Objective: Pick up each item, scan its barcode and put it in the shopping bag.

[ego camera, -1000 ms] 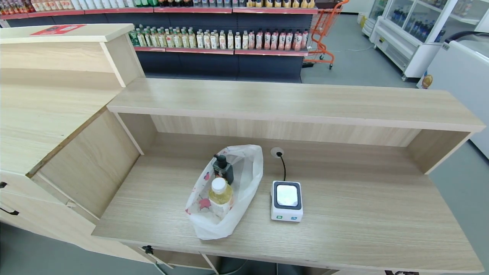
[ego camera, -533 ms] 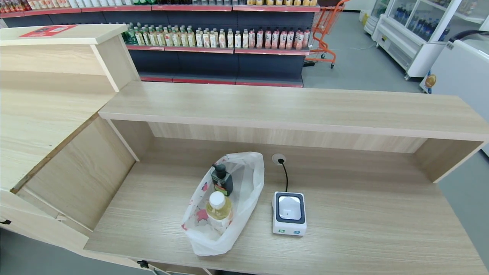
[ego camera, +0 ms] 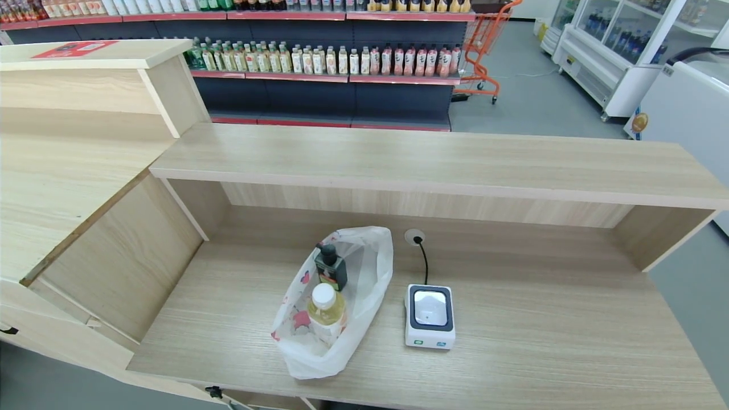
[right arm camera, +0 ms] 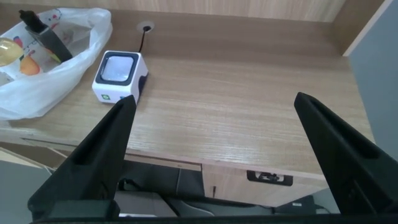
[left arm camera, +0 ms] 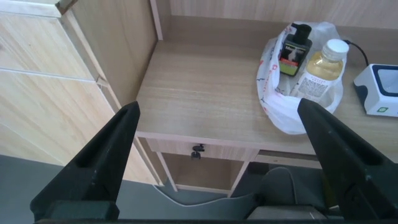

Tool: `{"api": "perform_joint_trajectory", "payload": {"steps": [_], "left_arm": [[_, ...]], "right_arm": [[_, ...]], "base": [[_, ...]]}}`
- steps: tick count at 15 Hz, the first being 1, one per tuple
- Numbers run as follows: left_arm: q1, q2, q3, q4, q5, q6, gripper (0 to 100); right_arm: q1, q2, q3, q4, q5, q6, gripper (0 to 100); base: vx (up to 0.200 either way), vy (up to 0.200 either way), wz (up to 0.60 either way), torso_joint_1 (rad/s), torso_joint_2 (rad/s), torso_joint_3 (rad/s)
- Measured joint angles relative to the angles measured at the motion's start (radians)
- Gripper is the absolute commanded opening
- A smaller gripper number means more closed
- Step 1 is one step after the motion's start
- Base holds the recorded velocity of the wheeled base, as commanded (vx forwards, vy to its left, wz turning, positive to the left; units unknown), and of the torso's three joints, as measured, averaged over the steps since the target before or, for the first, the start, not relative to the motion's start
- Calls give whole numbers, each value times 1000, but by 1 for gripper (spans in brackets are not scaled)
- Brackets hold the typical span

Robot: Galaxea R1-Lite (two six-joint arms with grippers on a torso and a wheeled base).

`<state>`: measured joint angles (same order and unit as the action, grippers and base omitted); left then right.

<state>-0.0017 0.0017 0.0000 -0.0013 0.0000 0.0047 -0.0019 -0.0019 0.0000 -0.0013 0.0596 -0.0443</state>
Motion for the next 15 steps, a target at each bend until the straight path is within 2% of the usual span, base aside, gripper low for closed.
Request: {"api": "perform_joint_trajectory", "payload": {"steps": [2, 7, 8, 15], "left_arm": [[0, 0, 0, 0, -1, 1, 100], [0, 0, 0, 0, 0, 0, 100], [0, 0, 0, 0, 0, 0, 100], [0, 0, 0, 0, 0, 0, 100]], "right_arm": [[1, 0, 0, 0, 0, 0, 100], [0, 0, 0, 0, 0, 0, 100], [0, 0, 0, 0, 0, 5, 0], [-1, 0, 0, 0, -2, 7, 0]], "base": [[200, 0, 0, -5, -5, 5], [0, 0, 0, 0, 0, 0], [0, 0, 0, 0, 0, 0], [0, 0, 0, 0, 0, 0]]}}
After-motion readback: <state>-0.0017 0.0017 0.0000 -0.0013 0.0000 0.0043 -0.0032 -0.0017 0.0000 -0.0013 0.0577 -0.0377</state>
